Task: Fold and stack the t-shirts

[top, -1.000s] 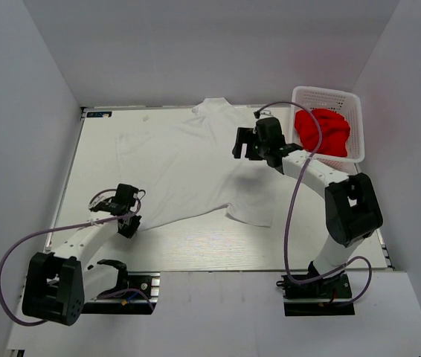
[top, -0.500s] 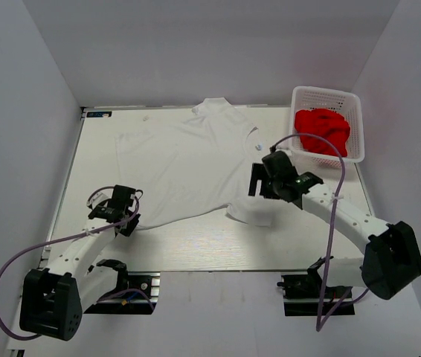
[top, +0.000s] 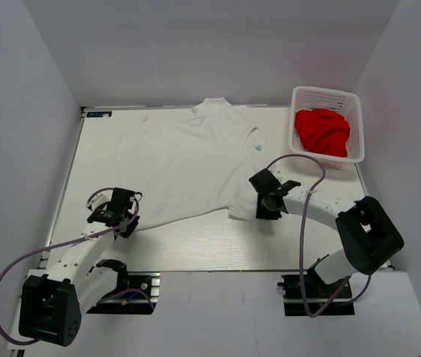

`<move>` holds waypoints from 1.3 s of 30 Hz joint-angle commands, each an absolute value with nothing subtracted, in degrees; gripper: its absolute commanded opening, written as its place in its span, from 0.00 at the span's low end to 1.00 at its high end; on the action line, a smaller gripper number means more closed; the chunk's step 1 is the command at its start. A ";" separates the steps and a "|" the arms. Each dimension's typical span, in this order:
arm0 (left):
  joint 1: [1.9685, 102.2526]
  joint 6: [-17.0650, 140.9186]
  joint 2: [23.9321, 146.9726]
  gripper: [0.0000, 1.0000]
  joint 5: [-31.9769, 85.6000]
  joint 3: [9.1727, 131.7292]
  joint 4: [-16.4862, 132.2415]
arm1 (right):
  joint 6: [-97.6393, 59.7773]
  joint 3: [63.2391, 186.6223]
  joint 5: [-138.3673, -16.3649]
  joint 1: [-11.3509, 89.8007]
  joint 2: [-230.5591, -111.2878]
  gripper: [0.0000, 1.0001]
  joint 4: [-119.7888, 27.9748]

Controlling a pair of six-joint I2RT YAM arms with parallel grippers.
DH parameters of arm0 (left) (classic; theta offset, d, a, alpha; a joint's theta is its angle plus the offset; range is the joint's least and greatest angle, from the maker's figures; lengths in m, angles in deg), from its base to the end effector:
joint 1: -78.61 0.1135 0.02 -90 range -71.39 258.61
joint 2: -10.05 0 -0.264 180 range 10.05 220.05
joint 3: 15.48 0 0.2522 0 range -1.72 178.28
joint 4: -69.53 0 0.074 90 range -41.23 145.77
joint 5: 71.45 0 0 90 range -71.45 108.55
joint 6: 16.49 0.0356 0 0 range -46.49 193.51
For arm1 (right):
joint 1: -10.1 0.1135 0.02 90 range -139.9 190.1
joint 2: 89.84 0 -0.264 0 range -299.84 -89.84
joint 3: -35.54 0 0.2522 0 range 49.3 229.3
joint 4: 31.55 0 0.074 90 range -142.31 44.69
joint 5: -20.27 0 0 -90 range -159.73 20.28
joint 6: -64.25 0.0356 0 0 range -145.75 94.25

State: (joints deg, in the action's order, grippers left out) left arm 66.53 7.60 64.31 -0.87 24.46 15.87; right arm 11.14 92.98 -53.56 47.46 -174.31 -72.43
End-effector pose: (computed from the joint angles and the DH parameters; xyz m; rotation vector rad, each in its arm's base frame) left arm 0.1496 -0.0199 0.1657 -1.2703 2.3087 0.0278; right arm 0.2126 0.1498 0.1614 0.0630 2.6673 0.0121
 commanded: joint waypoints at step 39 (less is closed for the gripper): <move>66.74 9.17 83.07 0.00 -9.75 48.20 21.67 | 4.49 124.61 -55.04 37.97 -179.93 0.00 -78.90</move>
